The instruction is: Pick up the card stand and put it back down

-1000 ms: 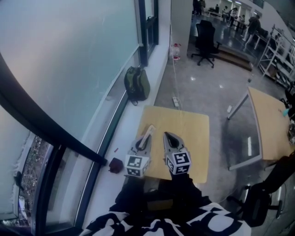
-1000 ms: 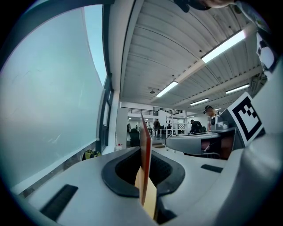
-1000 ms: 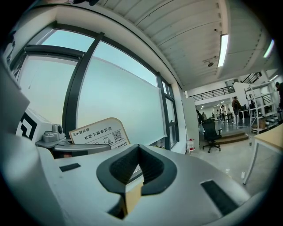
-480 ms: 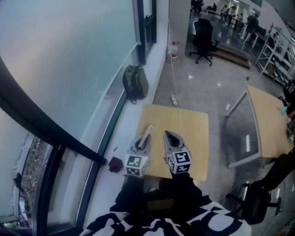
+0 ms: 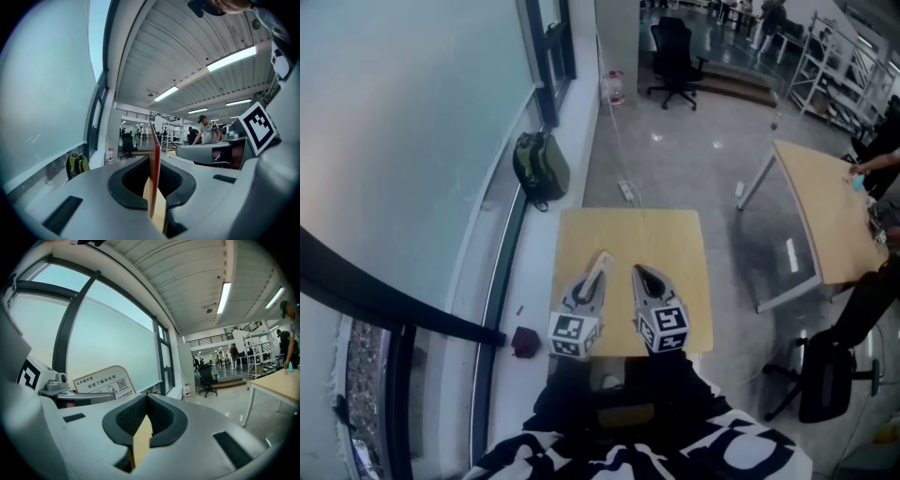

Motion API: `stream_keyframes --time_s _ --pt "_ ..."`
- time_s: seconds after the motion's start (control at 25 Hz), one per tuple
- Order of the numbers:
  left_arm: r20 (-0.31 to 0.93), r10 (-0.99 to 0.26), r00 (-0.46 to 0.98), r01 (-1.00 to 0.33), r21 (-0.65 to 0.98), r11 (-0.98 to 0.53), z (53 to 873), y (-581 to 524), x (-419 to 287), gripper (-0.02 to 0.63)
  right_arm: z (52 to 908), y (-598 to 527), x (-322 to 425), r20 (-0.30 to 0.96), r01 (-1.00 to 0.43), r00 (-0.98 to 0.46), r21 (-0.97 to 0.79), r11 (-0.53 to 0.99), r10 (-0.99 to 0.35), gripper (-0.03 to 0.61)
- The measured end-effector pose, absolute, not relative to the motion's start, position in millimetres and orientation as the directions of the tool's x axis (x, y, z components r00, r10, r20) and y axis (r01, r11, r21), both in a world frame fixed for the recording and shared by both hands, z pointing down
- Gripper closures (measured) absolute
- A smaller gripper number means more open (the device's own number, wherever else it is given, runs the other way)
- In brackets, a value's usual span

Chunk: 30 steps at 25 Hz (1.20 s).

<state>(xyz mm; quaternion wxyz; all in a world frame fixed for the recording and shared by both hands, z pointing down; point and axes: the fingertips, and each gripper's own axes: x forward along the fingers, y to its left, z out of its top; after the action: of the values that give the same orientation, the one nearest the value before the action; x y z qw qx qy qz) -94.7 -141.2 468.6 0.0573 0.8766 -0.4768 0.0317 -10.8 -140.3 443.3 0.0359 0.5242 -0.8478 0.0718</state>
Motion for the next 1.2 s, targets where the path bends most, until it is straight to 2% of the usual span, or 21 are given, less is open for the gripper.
stream_keyframes --time_s 0.52,1.2 --pt "0.152 -0.718 0.679 -0.733 0.099 -0.673 484.1 -177.5 -5.5 0.591 469.5 -164.7 69.9 0.187 -0.947 -0.313 -0.129 0.293 -0.931 0.557" --pt "0.238 -0.646 0.725 -0.685 0.145 -0.714 532.1 -222.9 52.1 0.591 506.9 -183.9 127.7 0.274 -0.965 -0.243 -0.163 0.204 -0.931 0.557"
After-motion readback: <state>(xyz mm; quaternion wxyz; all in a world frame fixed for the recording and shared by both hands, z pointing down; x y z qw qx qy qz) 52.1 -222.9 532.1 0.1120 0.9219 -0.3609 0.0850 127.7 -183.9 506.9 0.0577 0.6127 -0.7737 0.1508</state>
